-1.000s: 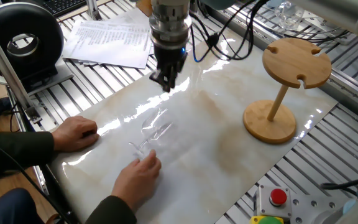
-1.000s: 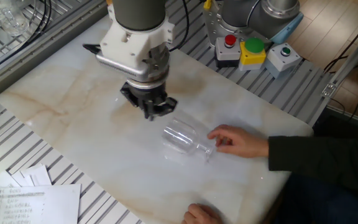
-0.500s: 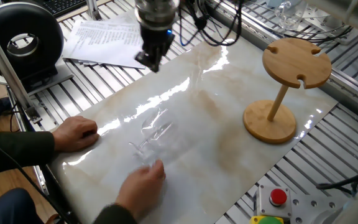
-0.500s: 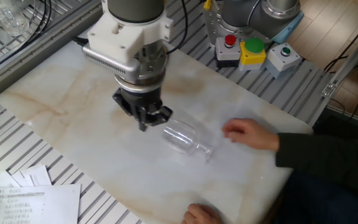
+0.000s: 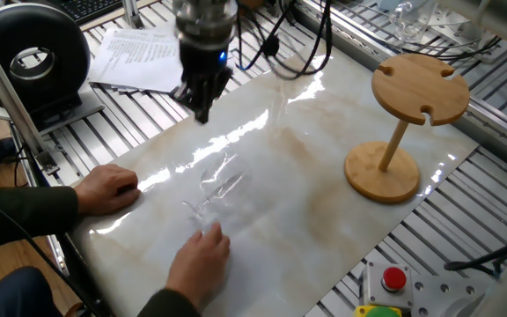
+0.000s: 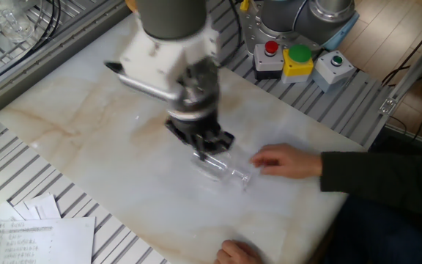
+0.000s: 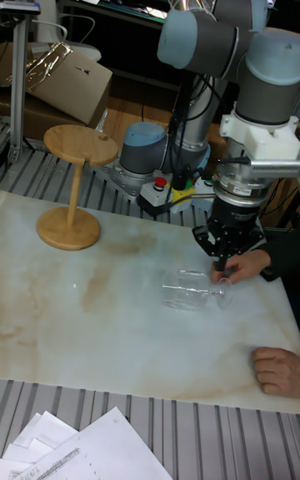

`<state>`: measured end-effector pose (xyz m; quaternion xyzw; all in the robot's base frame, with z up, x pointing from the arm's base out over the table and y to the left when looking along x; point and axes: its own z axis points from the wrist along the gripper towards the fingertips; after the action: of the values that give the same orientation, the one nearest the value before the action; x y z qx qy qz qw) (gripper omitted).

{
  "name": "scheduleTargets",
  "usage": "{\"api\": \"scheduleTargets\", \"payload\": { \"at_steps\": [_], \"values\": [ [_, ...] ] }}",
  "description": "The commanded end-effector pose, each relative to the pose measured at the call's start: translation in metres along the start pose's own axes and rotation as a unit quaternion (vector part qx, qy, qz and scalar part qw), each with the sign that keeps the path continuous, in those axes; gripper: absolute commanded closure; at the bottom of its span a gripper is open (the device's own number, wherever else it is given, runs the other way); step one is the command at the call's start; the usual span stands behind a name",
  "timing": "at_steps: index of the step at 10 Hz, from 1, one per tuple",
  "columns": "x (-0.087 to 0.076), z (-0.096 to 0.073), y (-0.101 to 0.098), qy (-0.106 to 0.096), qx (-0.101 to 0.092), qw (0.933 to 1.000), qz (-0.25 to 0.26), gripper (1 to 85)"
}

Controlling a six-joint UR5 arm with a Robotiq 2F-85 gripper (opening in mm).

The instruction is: Put the glass cup onto the shelf

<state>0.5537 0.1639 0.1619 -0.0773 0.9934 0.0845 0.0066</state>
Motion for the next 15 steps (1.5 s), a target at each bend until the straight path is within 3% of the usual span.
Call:
{"api": "scheduleTargets", "payload": {
  "at_steps": [1, 3, 4, 7, 8, 9, 11, 15],
  "values": [
    [0.003, 0.028, 0.048, -0.003, -0.044, 0.9987, 0.027, 33.3],
    [-0.003, 0.051, 0.063, -0.019, -0.053, 0.9974, 0.044, 33.7],
    [-0.005, 0.061, 0.061, -0.025, -0.043, 0.9979, 0.042, 33.7],
    [-0.005, 0.061, 0.032, -0.022, -0.008, 0.9996, 0.017, 35.7],
    [-0.002, 0.056, 0.010, -0.014, 0.030, 0.9994, -0.005, 35.7],
    [-0.001, 0.046, -0.007, -0.006, 0.055, 0.9982, -0.022, 37.0],
    [0.000, 0.040, -0.007, -0.002, 0.048, 0.9986, -0.021, 38.0],
    [-0.003, 0.052, -0.009, -0.008, 0.053, 0.9984, -0.018, 41.0]
  ]
}}
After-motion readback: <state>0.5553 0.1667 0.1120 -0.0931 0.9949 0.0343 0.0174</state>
